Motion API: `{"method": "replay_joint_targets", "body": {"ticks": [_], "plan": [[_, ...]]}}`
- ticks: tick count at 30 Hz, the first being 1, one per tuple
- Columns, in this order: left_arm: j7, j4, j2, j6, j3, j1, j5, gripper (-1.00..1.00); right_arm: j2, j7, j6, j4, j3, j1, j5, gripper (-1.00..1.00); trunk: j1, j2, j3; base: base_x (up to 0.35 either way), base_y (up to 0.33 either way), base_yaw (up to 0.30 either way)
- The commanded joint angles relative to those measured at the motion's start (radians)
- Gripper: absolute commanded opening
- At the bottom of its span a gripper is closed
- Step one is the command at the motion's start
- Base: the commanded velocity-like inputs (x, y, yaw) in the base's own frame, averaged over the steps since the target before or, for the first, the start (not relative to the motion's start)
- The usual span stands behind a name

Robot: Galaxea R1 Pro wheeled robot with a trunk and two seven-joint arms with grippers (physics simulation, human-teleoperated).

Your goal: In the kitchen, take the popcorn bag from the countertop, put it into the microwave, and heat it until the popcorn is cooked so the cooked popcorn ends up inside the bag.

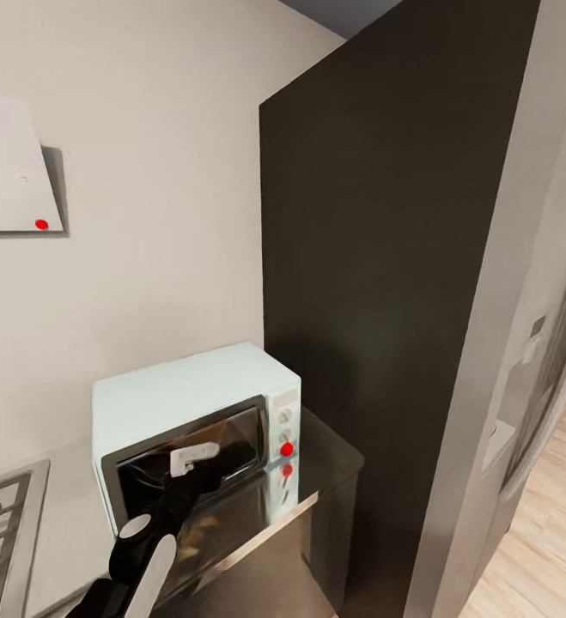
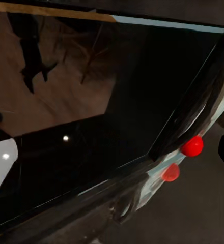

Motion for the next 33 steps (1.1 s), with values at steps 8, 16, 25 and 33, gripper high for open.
{"method": "replay_joint_targets", "body": {"ticks": [8,16,25,33], "plan": [[0.013,-0.002,0.001,0.005,0.000,-0.001,0.007,1.00,0.000,0.004,0.004,0.002,0.004,-0.001,-0.006,1.00,0.001,0.000,0.000,0.024,0.000,0.001],[0.012,-0.003,0.001,0.006,-0.002,-0.001,0.008,1.00,0.002,0.004,-0.002,0.002,0.004,-0.001,-0.007,1.00,0.001,0.000,0.000,-0.321,0.000,0.000],[0.014,-0.002,-0.016,0.018,-0.004,-0.001,0.011,1.00,-0.001,0.004,-0.003,0.001,0.010,-0.001,0.009,1.00,0.001,0.000,0.000,-0.346,0.000,0.000],[0.013,0.161,-0.058,0.046,-0.005,0.001,0.067,1.00,-0.010,0.004,-0.005,0.000,0.013,-0.001,0.011,1.00,0.001,0.000,0.000,-0.346,0.000,0.000]]}}
